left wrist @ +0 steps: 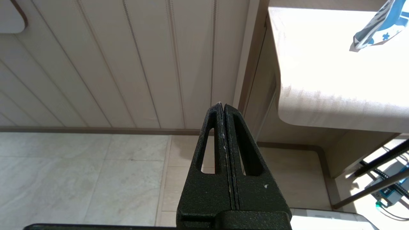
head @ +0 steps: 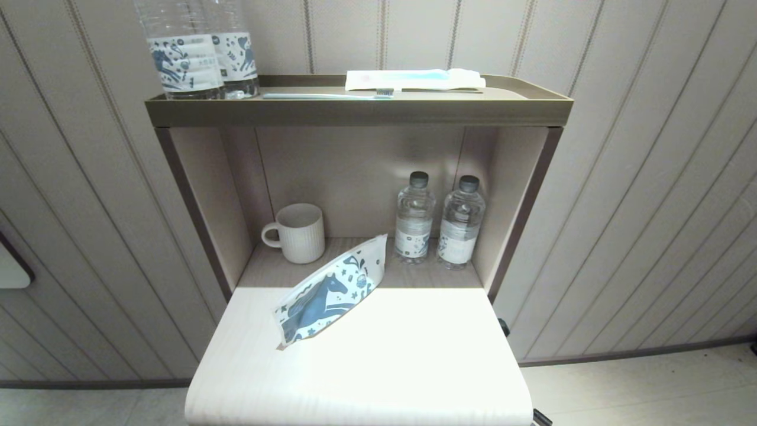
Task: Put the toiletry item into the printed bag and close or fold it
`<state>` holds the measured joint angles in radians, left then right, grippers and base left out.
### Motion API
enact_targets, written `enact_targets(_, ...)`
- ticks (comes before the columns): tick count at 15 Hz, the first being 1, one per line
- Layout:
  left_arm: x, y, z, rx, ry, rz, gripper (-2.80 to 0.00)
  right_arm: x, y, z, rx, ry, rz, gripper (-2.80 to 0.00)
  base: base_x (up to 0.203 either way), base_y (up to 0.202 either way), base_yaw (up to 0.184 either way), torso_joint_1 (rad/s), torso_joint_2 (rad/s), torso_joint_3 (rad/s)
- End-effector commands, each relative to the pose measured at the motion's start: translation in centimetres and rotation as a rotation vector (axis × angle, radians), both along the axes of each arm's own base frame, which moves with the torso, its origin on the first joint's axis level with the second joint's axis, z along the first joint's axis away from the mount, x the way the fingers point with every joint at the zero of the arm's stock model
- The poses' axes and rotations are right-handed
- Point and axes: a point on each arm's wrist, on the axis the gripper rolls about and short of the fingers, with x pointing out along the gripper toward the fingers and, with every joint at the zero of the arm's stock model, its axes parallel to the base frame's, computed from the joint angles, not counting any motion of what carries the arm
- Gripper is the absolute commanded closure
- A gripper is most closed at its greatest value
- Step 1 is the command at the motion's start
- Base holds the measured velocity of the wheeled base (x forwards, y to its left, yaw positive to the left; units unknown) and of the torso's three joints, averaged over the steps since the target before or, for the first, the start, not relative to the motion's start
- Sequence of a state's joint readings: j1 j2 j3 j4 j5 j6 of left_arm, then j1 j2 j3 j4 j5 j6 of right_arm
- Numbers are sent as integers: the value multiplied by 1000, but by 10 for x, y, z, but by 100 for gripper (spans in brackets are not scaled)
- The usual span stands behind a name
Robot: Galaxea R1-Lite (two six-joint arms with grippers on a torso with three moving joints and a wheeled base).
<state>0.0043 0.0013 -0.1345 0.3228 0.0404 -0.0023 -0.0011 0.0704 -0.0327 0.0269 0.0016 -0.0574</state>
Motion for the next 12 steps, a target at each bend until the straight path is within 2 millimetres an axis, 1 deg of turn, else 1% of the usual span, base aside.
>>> enact_targets(1, 0, 0, -1, -1, 7, 1, 0, -4, 0, 3, 21, -155, -18, 0, 0, 0, 0, 0, 0, 0)
enact_targets(2, 0, 0, -1, -1, 7, 0, 0, -3, 0, -1, 38, -131, -26, 0, 0, 0, 0, 0, 0, 0)
enact_targets(6, 3, 0, 0, -23, -38, 0, 0, -3, 0, -1, 59, -131, -31, 0, 0, 0, 0, 0, 0, 0)
enact_targets(8, 11, 0, 2, -12, -190, -17, 0, -3, 0, -1, 57, -131, -28, 0, 0, 0, 0, 0, 0, 0)
enact_targets(9, 12, -1, 1, -3, -212, -26, 0, -3, 0, -1, 54, -130, -28, 0, 0, 0, 0, 0, 0, 0)
enact_targets(10, 13, -1, -5, 5, -169, -34, 0, -3, 0, -1, 43, -128, -28, 0, 0, 0, 0, 0, 0, 0)
enact_targets(12, 14, -1, -6, 6, -168, -35, 0, -3, 0, -1, 31, -128, -25, 0, 0, 0, 0, 0, 0, 0)
